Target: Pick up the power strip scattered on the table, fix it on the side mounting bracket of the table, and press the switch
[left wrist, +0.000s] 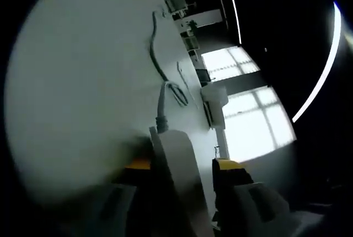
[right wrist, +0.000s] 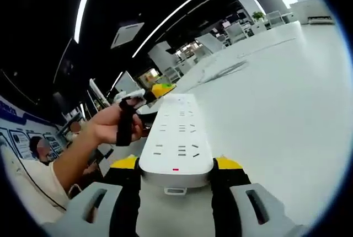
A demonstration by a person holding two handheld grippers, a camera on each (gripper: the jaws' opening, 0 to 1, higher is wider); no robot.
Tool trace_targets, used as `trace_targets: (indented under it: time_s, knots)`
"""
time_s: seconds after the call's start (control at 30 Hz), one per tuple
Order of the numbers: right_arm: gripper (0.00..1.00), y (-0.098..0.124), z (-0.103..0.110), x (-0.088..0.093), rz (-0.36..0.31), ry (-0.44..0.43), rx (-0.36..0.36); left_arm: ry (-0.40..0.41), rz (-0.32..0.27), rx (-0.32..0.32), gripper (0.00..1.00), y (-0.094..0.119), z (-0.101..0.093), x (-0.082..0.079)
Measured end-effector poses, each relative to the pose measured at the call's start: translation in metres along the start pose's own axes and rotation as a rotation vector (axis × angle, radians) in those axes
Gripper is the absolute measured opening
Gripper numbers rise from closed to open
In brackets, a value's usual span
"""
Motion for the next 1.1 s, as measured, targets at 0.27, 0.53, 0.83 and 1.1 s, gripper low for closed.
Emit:
trace_targets:
  time_s: [0.27,0.53,0.83,1.1]
  knots:
    - [0.46,-0.001,0.003,0.003,0.019,0.074,0.02,-0.014,-0.002,-0.032,0.34,0.0,0.007,-0.002]
    - [0.46,-0.001,0.005,0.004,0.018,0.111,0.031,0.003,-0.001,-0.036,0.32,0.001,0.009,-0.001]
    - [0.47,0.0,0.005,0.006,0.0,0.169,0.047,0.052,0.016,-0.03,0.3,0.002,0.012,0.005]
    - [0.47,-0.001,0.006,0.007,0.009,0.224,0.039,0.119,0.041,0.011,0.27,0.002,0.015,0.003]
Point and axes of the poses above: the point that each gripper's makers call its tool centre point, and the gripper's own axes: y roughly backward along the fingers, z roughly to its left, x roughly out of its underside, the point moved 3 cm from there along y, roughly backward along the fingers
